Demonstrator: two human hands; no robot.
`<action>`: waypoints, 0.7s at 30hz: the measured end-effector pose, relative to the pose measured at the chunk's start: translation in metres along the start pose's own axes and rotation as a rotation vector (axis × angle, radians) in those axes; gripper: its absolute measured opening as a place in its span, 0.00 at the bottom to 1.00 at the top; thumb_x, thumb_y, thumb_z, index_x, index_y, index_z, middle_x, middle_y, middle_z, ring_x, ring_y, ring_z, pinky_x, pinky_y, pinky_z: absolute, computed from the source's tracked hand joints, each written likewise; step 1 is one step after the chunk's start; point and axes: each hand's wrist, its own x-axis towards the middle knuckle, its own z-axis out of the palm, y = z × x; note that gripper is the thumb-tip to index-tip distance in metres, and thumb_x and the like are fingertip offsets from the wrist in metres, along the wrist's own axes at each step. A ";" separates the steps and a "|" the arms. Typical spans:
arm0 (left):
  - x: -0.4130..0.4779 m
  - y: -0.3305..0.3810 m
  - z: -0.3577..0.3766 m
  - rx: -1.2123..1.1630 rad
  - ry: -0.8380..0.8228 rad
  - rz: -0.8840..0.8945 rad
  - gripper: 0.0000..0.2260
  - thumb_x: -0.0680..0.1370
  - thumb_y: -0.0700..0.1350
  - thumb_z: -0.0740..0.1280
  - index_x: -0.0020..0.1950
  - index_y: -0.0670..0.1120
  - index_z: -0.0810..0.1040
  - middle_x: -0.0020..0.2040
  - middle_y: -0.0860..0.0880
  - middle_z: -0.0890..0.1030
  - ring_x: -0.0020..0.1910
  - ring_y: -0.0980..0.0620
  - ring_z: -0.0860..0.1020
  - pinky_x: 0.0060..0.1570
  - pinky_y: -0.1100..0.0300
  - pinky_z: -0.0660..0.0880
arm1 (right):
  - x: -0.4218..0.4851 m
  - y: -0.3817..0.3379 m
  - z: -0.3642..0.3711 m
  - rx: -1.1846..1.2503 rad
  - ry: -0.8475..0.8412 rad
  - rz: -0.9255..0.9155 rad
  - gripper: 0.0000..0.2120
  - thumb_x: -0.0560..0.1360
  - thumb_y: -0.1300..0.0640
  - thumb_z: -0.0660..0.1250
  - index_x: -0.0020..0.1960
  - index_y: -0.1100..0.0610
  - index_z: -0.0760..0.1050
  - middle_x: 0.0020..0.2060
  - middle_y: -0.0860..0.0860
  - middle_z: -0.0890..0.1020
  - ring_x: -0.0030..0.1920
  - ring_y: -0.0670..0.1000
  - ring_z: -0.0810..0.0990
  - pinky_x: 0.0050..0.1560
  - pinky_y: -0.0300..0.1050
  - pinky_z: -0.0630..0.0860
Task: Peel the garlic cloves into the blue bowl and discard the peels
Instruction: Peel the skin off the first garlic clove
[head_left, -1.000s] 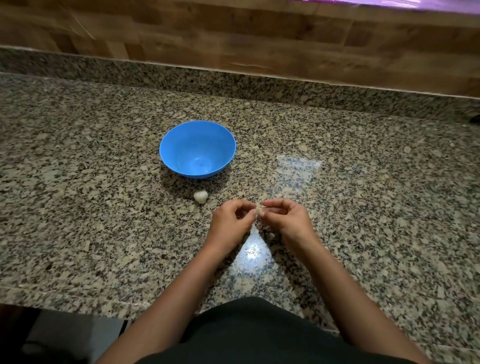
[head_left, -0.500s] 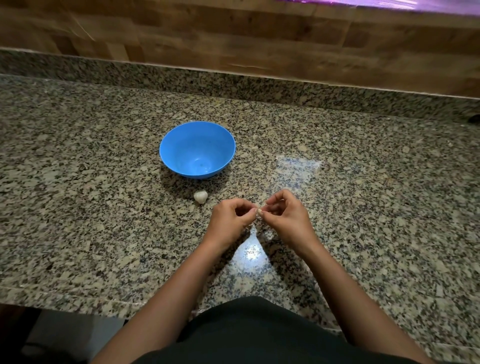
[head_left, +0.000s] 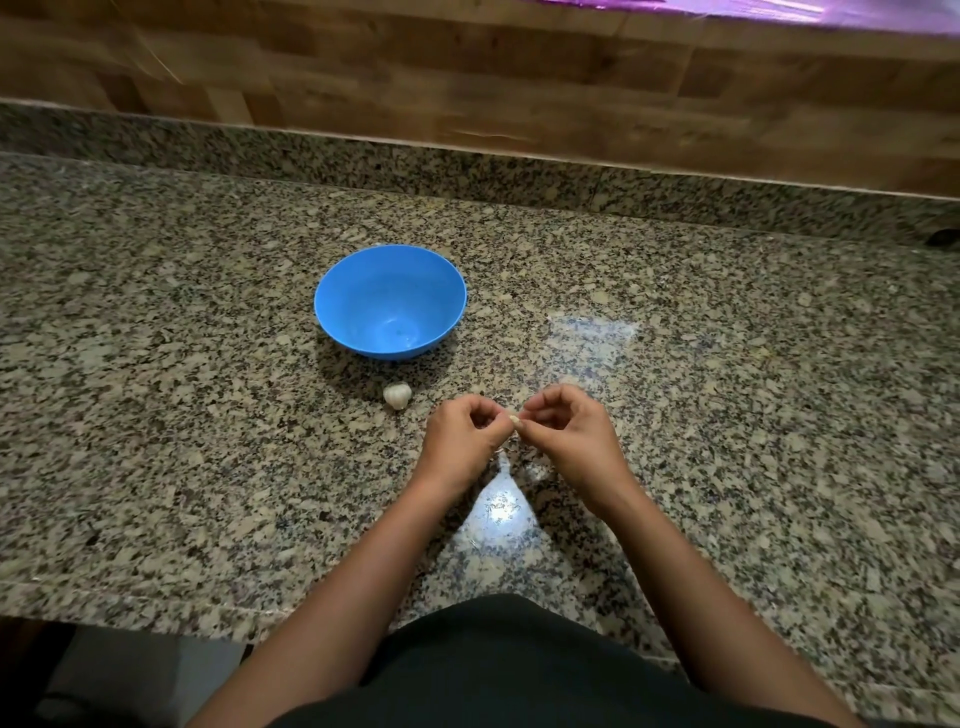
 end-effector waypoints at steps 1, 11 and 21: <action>0.001 0.000 0.001 -0.094 -0.018 -0.060 0.04 0.75 0.41 0.69 0.43 0.41 0.78 0.36 0.47 0.78 0.35 0.51 0.74 0.37 0.58 0.73 | 0.001 0.001 -0.001 0.083 -0.004 0.041 0.07 0.71 0.68 0.70 0.45 0.60 0.75 0.42 0.56 0.81 0.41 0.50 0.81 0.44 0.40 0.80; -0.003 0.000 0.010 -0.015 0.092 0.039 0.03 0.76 0.44 0.68 0.46 0.44 0.78 0.42 0.47 0.82 0.42 0.50 0.80 0.42 0.58 0.79 | 0.001 0.011 0.008 0.268 0.049 0.126 0.06 0.73 0.69 0.66 0.49 0.66 0.80 0.44 0.61 0.83 0.41 0.52 0.82 0.43 0.38 0.80; -0.005 -0.001 0.007 -0.117 0.041 0.013 0.03 0.76 0.44 0.67 0.43 0.45 0.75 0.43 0.45 0.81 0.40 0.49 0.79 0.35 0.59 0.76 | 0.001 0.009 0.004 0.279 -0.012 0.106 0.05 0.72 0.65 0.69 0.47 0.63 0.81 0.43 0.58 0.84 0.43 0.53 0.82 0.46 0.41 0.79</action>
